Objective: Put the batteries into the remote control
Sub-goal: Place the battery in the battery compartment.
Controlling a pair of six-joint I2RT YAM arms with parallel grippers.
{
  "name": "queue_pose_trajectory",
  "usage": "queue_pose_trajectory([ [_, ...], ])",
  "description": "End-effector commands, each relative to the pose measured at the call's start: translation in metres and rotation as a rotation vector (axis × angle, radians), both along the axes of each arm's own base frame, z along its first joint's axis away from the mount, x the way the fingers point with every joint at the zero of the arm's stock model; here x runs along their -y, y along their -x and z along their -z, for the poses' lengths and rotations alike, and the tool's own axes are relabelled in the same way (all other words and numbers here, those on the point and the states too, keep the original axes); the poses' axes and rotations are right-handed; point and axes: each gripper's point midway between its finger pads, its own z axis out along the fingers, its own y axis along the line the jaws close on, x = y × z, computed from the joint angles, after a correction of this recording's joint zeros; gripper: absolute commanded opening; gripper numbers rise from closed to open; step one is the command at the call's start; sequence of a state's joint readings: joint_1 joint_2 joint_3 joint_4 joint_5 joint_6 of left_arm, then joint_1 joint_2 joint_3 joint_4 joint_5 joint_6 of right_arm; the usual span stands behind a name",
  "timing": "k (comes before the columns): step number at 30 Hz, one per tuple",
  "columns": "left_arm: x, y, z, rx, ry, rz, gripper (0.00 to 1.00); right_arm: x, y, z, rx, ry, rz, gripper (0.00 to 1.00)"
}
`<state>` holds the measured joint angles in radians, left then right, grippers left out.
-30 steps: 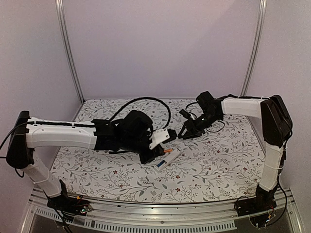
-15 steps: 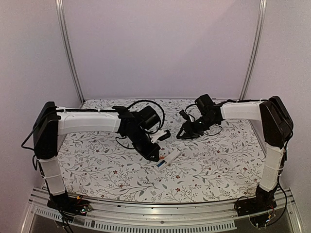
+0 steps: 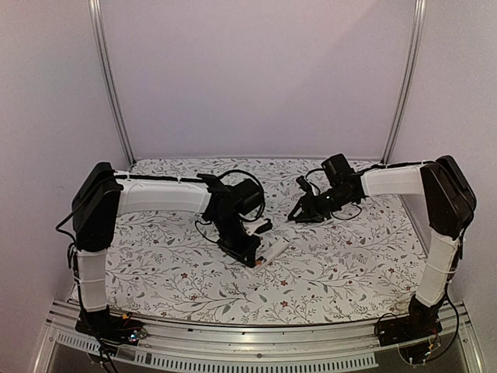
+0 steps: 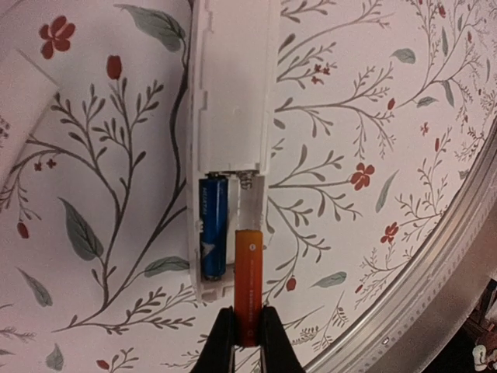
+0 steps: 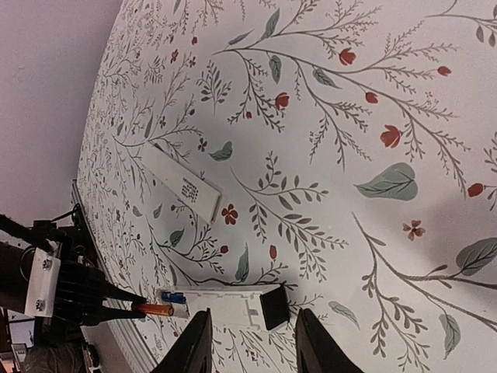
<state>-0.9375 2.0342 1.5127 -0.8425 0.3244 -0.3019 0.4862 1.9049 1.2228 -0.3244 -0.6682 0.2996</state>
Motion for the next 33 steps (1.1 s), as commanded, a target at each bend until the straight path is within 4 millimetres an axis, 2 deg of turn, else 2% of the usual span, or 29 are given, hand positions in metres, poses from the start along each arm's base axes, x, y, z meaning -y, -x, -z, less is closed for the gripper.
queue_pose_trajectory([
  [1, -0.001, -0.006, 0.002, -0.007, -0.030, -0.030, 0.01, 0.000, -0.003, -0.014, 0.030, -0.040, 0.007, 0.36],
  [19, 0.005, -0.004, 0.012, -0.013, -0.081, -0.018, 0.07, 0.000, -0.003, -0.011, 0.015, -0.051, 0.007, 0.36],
  [28, 0.011, 0.000, 0.011, -0.020, -0.072, 0.005, 0.25, 0.000, -0.003, -0.012, 0.015, -0.053, 0.006, 0.36],
  [33, 0.014, -0.006, -0.002, 0.013, -0.046, 0.004, 0.30, -0.001, -0.003, -0.013, 0.015, -0.057, 0.006, 0.36],
])
